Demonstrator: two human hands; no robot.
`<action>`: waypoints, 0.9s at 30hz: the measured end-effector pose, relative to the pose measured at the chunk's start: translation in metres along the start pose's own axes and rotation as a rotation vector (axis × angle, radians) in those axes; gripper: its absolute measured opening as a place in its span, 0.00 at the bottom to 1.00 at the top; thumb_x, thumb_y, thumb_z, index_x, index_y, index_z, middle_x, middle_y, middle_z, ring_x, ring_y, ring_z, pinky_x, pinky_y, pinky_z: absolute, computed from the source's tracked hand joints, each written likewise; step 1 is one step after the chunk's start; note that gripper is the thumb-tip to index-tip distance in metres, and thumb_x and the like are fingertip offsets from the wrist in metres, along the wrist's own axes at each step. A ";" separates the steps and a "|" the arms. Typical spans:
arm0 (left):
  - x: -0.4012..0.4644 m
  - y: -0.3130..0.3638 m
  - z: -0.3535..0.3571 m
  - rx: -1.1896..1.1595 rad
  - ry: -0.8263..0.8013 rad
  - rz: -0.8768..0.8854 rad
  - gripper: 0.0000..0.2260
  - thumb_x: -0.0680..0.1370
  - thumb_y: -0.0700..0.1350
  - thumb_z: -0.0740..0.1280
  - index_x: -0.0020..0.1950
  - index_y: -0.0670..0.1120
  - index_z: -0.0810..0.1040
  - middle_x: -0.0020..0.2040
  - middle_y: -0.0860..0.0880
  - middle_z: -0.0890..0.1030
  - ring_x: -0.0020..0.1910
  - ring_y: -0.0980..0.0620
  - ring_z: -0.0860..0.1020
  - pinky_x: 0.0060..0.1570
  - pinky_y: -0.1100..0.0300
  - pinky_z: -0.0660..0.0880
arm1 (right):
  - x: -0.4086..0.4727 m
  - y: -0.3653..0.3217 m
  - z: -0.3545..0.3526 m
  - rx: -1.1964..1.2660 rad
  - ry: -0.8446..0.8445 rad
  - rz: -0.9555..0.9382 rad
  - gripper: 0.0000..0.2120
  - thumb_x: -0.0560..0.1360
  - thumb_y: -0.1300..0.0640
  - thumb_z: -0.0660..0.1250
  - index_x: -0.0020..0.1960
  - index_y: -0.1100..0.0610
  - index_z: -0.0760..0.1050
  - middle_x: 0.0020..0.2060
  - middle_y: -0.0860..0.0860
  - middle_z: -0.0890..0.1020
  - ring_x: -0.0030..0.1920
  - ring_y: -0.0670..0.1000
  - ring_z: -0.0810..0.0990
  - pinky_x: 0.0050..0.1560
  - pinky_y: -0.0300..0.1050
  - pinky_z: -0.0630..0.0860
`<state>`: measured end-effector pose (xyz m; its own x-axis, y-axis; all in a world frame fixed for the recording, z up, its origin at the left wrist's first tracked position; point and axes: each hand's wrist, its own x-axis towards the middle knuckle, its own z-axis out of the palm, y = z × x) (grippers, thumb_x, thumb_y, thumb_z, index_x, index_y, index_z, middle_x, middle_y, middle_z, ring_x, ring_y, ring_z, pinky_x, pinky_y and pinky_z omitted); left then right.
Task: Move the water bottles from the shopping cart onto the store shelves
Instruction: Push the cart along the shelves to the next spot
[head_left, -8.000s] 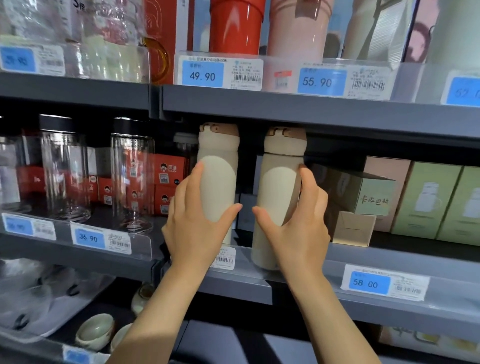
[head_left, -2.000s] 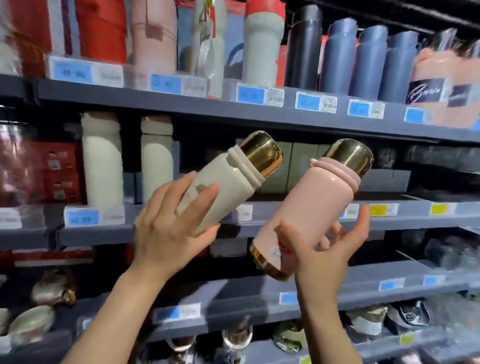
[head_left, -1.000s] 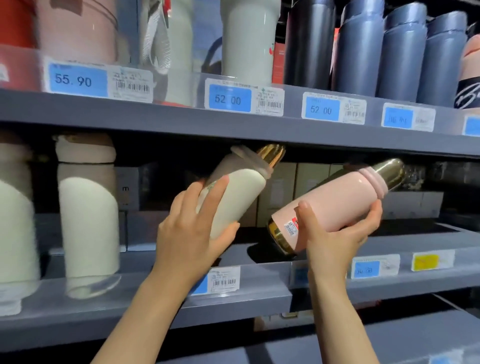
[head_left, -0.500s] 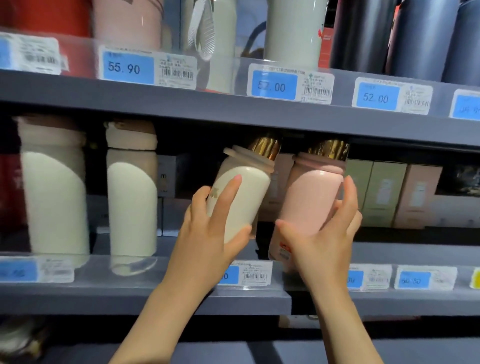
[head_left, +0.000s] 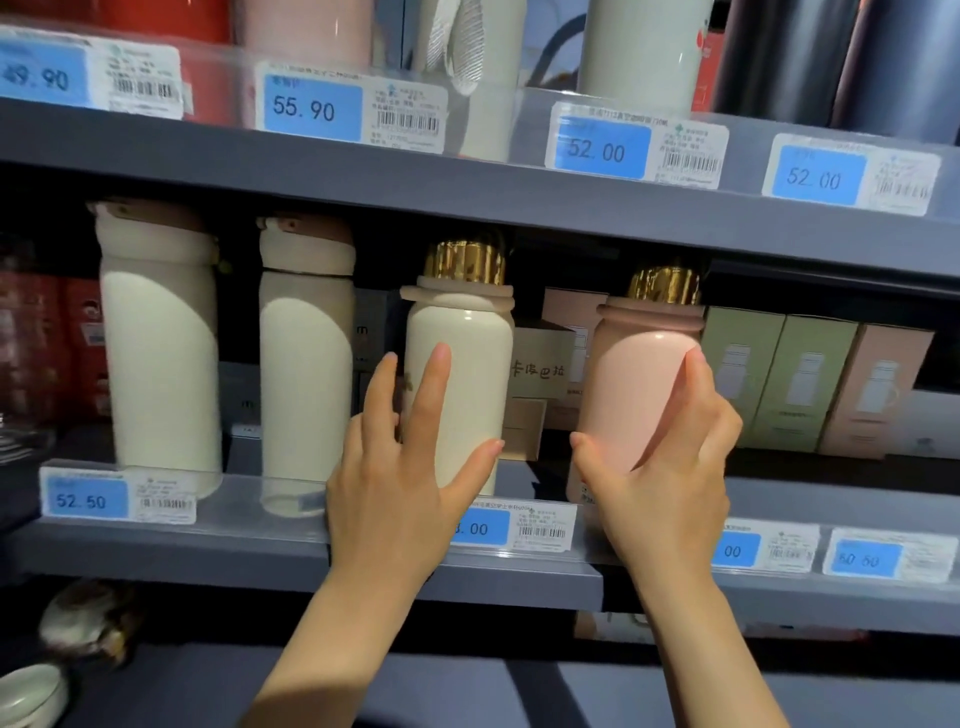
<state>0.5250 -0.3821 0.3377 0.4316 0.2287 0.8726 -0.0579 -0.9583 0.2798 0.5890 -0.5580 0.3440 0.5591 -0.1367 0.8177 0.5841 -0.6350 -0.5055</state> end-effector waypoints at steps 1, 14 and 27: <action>-0.001 0.001 0.001 0.000 0.009 0.015 0.32 0.76 0.62 0.59 0.77 0.52 0.57 0.70 0.38 0.69 0.50 0.39 0.79 0.35 0.49 0.79 | -0.001 0.000 0.000 -0.007 0.002 -0.008 0.50 0.66 0.50 0.76 0.75 0.43 0.47 0.64 0.52 0.61 0.57 0.61 0.72 0.44 0.50 0.65; -0.004 0.010 0.001 -0.004 0.014 -0.053 0.37 0.70 0.61 0.69 0.75 0.52 0.62 0.74 0.41 0.66 0.58 0.37 0.76 0.37 0.47 0.78 | -0.002 0.003 0.003 -0.031 0.044 -0.036 0.48 0.66 0.49 0.76 0.75 0.43 0.49 0.65 0.54 0.64 0.58 0.61 0.72 0.43 0.49 0.66; 0.007 -0.011 -0.012 -0.321 -0.128 0.027 0.45 0.71 0.48 0.75 0.71 0.73 0.46 0.71 0.59 0.54 0.58 0.65 0.59 0.55 0.57 0.68 | -0.001 -0.004 -0.001 0.129 -0.025 -0.071 0.47 0.65 0.48 0.77 0.73 0.39 0.49 0.66 0.52 0.65 0.51 0.37 0.62 0.46 0.46 0.67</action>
<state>0.5179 -0.3684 0.3455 0.5342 0.1608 0.8299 -0.3422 -0.8566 0.3863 0.5857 -0.5559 0.3451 0.5273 -0.0744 0.8464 0.6927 -0.5393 -0.4789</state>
